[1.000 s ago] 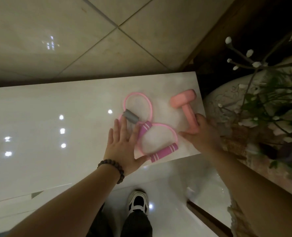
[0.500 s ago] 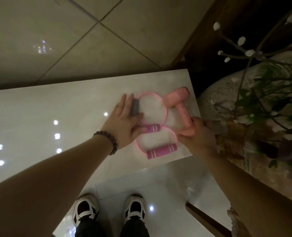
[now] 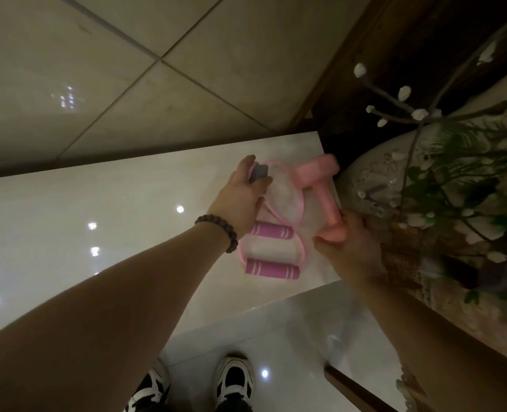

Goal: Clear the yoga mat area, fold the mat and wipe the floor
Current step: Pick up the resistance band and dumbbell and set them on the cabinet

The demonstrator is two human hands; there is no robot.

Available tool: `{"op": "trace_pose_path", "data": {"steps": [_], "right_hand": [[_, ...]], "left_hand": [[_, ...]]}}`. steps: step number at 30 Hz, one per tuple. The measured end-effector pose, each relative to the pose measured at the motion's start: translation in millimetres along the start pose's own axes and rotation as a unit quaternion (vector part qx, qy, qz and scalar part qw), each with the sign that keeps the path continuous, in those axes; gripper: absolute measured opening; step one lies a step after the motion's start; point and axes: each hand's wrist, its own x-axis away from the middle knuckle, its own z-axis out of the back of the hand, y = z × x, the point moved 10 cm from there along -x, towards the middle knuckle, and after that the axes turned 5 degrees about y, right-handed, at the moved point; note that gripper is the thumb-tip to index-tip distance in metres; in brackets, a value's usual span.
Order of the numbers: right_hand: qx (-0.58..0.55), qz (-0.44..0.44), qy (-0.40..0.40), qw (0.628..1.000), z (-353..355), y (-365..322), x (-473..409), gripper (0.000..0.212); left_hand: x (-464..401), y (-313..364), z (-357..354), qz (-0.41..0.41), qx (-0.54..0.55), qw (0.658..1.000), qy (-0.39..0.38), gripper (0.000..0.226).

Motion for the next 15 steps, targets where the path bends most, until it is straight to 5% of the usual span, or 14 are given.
{"op": "trace_pose_path", "data": {"steps": [4, 6, 9, 15], "right_hand": [[-0.006, -0.038, 0.009, 0.999, 16, -10, -17, 0.066], [-0.034, -0.050, -0.006, 0.998, 16, -15, -24, 0.058], [-0.050, -0.040, -0.011, 0.998, 15, -20, -27, 0.055], [-0.076, -0.045, -0.010, 0.996, -1, -8, -18, 0.084]], "left_hand": [[-7, -9, -12, 0.086, 0.018, 0.996, -0.021, 0.068], [1, -17, -17, 0.116, -0.069, 0.990, -0.036, 0.084], [18, -14, -8, 0.073, -0.210, 0.975, 0.018, 0.087], [53, 0, -33, -0.021, -0.198, 0.980, -0.018, 0.093]]}}
